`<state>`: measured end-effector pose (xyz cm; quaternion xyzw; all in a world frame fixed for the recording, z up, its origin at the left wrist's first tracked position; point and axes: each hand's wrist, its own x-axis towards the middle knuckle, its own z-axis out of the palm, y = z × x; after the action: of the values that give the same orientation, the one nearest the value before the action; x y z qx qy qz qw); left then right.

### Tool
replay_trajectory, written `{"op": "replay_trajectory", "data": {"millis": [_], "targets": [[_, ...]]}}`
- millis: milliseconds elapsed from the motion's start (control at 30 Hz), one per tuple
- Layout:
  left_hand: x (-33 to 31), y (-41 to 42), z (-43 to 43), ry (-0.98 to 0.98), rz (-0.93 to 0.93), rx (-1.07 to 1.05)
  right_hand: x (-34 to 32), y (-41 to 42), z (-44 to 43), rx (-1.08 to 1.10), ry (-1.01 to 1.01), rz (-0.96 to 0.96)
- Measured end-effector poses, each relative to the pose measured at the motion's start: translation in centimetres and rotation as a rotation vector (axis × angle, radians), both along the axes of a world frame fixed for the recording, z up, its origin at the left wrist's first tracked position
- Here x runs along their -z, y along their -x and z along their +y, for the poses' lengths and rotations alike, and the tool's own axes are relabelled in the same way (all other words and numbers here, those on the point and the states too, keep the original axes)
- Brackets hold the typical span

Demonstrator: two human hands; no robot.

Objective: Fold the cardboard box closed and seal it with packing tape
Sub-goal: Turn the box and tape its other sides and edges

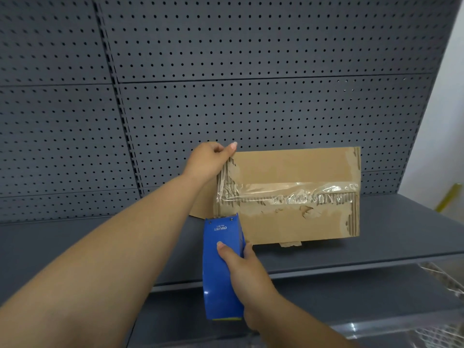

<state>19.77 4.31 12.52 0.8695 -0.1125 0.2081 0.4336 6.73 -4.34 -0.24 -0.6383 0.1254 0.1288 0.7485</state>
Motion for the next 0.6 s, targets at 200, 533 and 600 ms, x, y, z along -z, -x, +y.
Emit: {"op": "replay_trajectory", "data": {"millis": [200,533,600], "targets": [[0.7,1.1,0.6,-0.113,0.030,0.050,0.3,0.5,-0.1,-0.017,0.022,-0.003],[1.1,1.8,-0.9,-0.550,-0.369,-0.124,-0.3,0.2,0.5,-0.022,0.023,-0.024],[1.3,1.8,-1.0,-0.674,-0.404,-0.160,-0.3,0.4,0.4,-0.024,0.012,-0.029]]}}
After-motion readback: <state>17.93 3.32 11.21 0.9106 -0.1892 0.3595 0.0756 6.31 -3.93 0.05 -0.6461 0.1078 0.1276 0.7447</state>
